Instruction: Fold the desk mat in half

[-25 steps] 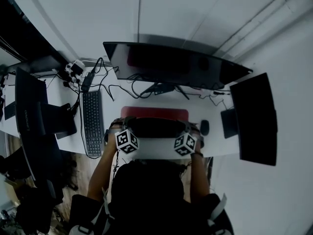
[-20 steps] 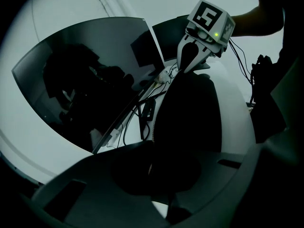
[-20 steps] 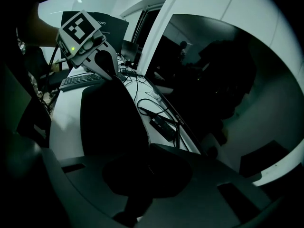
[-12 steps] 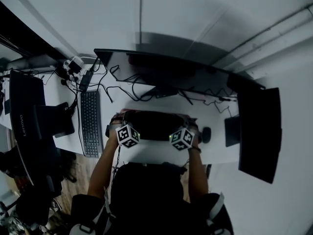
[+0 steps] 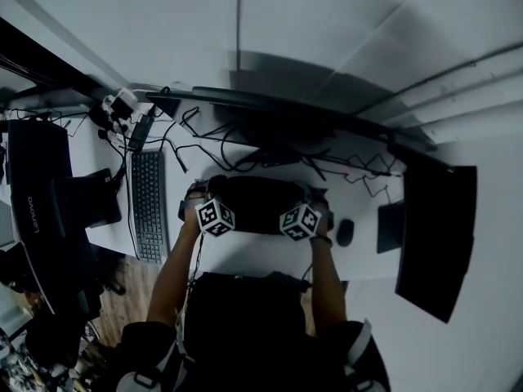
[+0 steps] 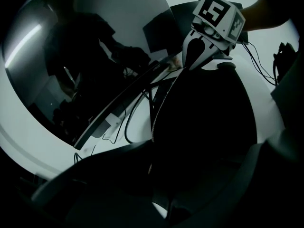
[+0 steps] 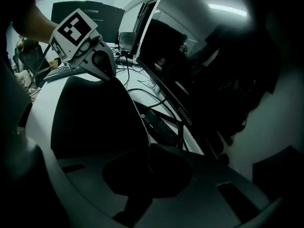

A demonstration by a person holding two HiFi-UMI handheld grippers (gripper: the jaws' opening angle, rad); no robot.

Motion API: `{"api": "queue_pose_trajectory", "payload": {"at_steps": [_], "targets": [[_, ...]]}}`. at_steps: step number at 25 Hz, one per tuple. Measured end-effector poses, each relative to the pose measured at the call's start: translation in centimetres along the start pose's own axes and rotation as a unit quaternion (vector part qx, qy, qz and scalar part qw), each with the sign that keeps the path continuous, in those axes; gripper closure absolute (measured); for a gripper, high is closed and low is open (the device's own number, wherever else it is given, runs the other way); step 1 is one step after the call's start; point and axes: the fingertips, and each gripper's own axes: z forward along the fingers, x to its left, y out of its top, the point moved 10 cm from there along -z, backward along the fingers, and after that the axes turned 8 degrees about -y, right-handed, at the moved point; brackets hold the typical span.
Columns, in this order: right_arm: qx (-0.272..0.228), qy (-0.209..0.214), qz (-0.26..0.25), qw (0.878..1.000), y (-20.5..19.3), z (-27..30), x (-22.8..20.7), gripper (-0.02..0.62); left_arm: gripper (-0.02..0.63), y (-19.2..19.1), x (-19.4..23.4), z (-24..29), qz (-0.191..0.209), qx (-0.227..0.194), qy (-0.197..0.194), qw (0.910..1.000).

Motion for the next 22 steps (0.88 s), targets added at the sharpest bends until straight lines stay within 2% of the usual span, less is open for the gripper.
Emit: {"api": "queue_pose_trajectory", "payload": {"at_steps": [13, 18, 22], "targets": [[0.012, -0.011, 0.008, 1.0, -0.3, 4.9, -0.1, 0.574, 0.581, -0.5, 1.3, 4.5, -0.001, 0.013, 0.02, 0.9997], [0.013, -0.019, 0.003, 1.0, -0.3, 5.8, 0.0, 0.573, 0.558, -0.3, 1.7, 5.0, 0.002, 0.015, 0.035, 0.9993], [0.013, -0.031, 0.003, 0.999, -0.4, 6.4, -0.1, 0.556, 0.527, -0.5, 1.8, 5.6, -0.014, 0.011, 0.052, 0.9985]]}}
